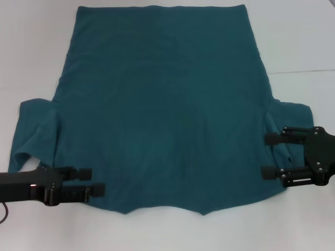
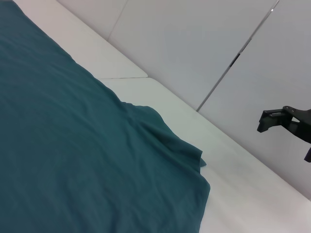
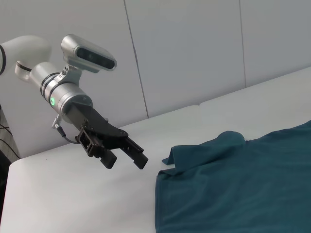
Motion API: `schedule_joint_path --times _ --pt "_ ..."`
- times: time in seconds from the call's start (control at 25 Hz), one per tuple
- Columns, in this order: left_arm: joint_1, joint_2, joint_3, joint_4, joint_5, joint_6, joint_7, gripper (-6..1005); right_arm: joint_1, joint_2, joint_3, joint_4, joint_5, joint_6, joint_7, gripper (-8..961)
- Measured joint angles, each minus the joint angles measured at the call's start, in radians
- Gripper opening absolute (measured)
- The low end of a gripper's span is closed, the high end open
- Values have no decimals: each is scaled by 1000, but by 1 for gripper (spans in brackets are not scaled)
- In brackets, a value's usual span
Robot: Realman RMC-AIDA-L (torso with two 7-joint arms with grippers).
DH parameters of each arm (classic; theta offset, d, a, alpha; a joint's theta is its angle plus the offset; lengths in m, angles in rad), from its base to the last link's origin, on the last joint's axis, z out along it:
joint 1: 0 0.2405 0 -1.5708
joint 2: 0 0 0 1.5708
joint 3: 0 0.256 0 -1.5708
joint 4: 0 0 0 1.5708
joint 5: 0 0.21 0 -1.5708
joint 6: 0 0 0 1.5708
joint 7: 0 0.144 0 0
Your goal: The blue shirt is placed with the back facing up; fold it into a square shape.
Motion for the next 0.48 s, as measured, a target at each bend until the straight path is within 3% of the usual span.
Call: schedule_joint_path --times 0.48 --pt "-2 0 -5 0 -6 -1 -2 828 5 3 0 0 0 0 0 915"
